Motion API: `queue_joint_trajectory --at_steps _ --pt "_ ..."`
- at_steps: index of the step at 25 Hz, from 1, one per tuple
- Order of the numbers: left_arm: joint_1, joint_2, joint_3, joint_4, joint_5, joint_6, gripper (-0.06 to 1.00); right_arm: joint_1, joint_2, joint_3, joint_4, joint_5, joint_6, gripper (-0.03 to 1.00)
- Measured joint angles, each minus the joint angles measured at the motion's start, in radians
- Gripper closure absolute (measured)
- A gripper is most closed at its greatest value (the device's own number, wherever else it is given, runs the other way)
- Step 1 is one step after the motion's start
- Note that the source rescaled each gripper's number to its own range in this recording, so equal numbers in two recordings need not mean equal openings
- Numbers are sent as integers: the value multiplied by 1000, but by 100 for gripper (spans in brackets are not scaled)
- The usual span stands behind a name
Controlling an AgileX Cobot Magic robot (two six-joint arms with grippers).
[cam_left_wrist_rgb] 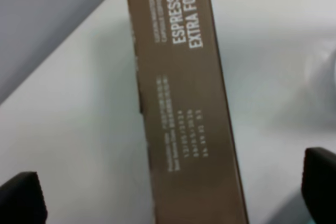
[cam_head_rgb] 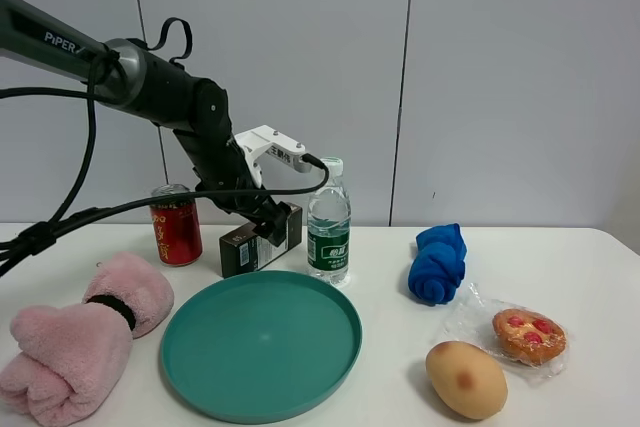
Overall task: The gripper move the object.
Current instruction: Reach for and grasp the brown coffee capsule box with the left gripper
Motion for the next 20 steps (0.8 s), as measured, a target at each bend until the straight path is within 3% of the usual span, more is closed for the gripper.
queue_joint_trajectory --at_steps 20 --pt "9 77 0 -18 -79 -2 -6 0 0 0 0 0 0 -3"
